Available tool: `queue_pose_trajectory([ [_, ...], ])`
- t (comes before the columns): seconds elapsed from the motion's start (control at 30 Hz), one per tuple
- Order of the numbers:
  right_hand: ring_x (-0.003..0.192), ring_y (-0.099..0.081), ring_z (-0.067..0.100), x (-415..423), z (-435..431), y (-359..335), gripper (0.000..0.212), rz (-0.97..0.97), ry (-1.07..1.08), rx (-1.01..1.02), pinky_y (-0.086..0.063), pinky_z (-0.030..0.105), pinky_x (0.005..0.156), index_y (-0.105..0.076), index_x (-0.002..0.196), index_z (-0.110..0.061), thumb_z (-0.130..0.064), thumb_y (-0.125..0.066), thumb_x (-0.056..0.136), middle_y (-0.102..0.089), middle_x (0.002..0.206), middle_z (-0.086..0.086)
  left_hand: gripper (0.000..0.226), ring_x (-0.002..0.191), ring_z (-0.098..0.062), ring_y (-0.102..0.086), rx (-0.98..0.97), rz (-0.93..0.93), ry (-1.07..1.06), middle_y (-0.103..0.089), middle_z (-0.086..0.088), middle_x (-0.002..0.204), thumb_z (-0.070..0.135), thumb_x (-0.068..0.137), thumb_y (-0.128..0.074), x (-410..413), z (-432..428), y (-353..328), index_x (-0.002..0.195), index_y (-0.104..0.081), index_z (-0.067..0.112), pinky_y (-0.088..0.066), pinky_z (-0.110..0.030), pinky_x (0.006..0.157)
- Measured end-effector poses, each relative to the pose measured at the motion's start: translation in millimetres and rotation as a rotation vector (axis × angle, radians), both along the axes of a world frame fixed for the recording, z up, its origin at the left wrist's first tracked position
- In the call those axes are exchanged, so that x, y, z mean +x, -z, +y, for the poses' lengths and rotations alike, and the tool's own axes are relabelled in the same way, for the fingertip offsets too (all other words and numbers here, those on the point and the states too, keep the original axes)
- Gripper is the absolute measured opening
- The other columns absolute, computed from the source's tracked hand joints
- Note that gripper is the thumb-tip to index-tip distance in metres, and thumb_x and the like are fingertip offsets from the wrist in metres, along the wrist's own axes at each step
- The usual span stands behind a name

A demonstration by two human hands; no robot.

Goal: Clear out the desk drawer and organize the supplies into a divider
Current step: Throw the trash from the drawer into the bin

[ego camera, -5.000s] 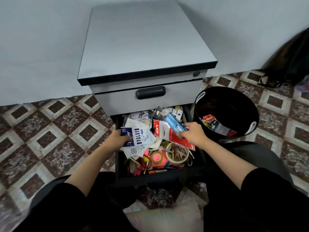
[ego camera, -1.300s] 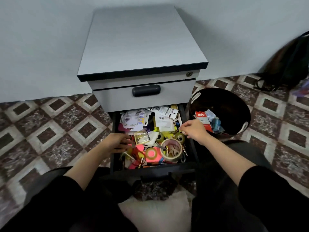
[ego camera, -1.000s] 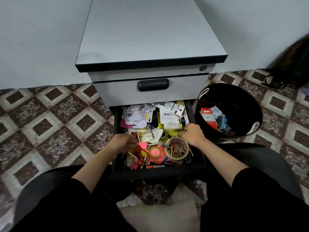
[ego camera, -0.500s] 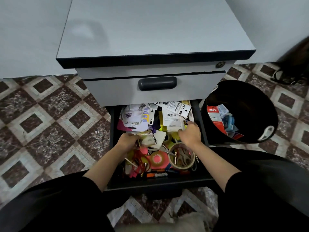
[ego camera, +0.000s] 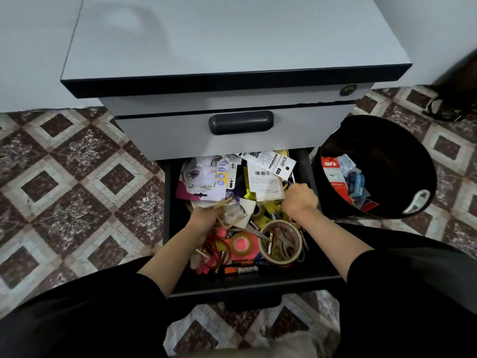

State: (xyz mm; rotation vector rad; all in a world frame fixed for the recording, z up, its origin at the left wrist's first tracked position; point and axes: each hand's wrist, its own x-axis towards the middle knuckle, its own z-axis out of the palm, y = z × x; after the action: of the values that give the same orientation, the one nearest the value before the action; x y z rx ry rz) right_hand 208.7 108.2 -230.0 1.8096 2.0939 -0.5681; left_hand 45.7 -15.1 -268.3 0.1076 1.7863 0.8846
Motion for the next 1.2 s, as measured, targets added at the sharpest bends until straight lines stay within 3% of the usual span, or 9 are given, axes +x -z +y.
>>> queue_pose_trajectory([
  [0.2, 0.104, -0.061, 0.032, 3.3, -1.6, 5.3, 0.025, -0.055, -0.040, 0.015, -0.051, 0.035, 0.080, -0.059, 0.113, 0.002, 0.004, -0.047, 0.091, -0.061, 0.114, 0.017, 0.022, 0.047, -0.018, -0.053, -0.081, 0.069, 0.091, -0.060, -0.013, 0.069, 0.023, 0.086, -0.066, 5.7, -0.9, 5.9, 0.077, -0.055, 0.007, -0.036, -0.015, 0.035],
  [0.37, 0.103, -0.061, 0.032, 5.3, -5.9, 1.4, 0.021, -0.032, 0.007, 0.009, -0.052, 0.036, 0.079, -0.061, 0.110, 0.001, -0.001, -0.050, 0.092, -0.062, 0.112, 0.016, 0.026, 0.049, -0.021, -0.052, -0.062, 0.102, 0.060, -0.059, -0.012, 0.065, 0.025, 0.084, -0.069, 12.4, 3.4, 11.3, 0.091, -0.058, 0.002, -0.044, -0.029, 0.056],
  [0.53, 0.102, -0.061, 0.032, 7.8, -4.0, -17.4, 0.022, -0.002, 0.028, 0.014, -0.051, 0.036, 0.078, -0.061, 0.107, 0.000, -0.003, -0.060, 0.085, -0.061, 0.110, 0.015, 0.022, 0.051, -0.019, -0.049, -0.050, -0.003, 0.025, -0.059, -0.012, 0.070, 0.020, 0.082, -0.071, 20.1, 8.8, 11.2, 0.088, -0.060, 0.002, -0.040, -0.025, 0.048],
  [0.67, 0.099, -0.062, 0.030, 7.4, -4.3, -34.7, 0.020, 0.023, 0.040, 0.005, -0.050, 0.033, 0.072, -0.061, 0.103, 0.000, -0.007, -0.060, 0.085, -0.062, 0.107, 0.014, 0.025, 0.049, -0.018, -0.046, -0.075, -0.011, 0.039, -0.055, -0.010, 0.063, 0.019, 0.082, -0.071, 26.5, 8.3, 8.5, 0.070, -0.055, 0.004, -0.038, -0.023, 0.043],
  [0.9, 0.081, -0.061, 0.025, 17.8, -11.7, -53.9, 0.009, 0.017, 0.071, -0.089, -0.046, 0.027, 0.062, -0.050, 0.079, -0.008, -0.013, -0.054, 0.086, -0.048, 0.070, 0.003, 0.028, 0.059, -0.025, -0.056, -0.130, 0.047, -0.080, -0.059, -0.012, 0.072, 0.021, 0.079, -0.075, 30.0, 5.1, 6.3, 0.076, -0.053, 0.003, -0.045, -0.031, 0.053],
  [1.0, 0.073, -0.061, 0.025, 22.4, -13.8, -62.0, 0.020, 0.032, 0.086, -0.160, -0.044, 0.024, 0.056, -0.045, 0.067, -0.010, -0.015, -0.051, 0.085, -0.051, 0.067, 0.004, 0.029, 0.053, -0.021, -0.049, -0.127, 0.019, -0.158, -0.053, -0.010, 0.065, 0.017, 0.079, -0.074, 32.7, 4.8, 4.4, 0.077, -0.051, -0.001, -0.040, -0.028, 0.049],
  [1.1, 0.060, -0.055, 0.021, 27.3, -13.0, -71.5, 0.021, 0.033, 0.104, -0.192, -0.043, 0.022, 0.055, -0.044, 0.065, -0.010, -0.015, -0.047, 0.085, -0.054, 0.066, 0.006, 0.023, 0.052, -0.019, -0.045, -0.106, -0.022, -0.278, -0.049, -0.009, 0.064, 0.010, 0.079, -0.073, 35.7, 6.3, 2.6, 0.090, -0.056, -0.002, -0.038, -0.026, 0.047],
  [1.2, 0.061, -0.055, 0.024, 33.4, -9.7, -79.4, 0.022, 0.068, 0.101, -0.164, -0.042, 0.023, 0.056, -0.044, 0.063, -0.009, -0.014, -0.044, 0.085, -0.055, 0.068, 0.007, 0.017, 0.049, -0.017, -0.043, -0.097, -0.106, -0.360, -0.051, -0.008, 0.063, 0.007, 0.081, -0.071, 35.9, 7.9, 0.8, 0.077, -0.055, 0.004, -0.034, -0.020, 0.037],
])
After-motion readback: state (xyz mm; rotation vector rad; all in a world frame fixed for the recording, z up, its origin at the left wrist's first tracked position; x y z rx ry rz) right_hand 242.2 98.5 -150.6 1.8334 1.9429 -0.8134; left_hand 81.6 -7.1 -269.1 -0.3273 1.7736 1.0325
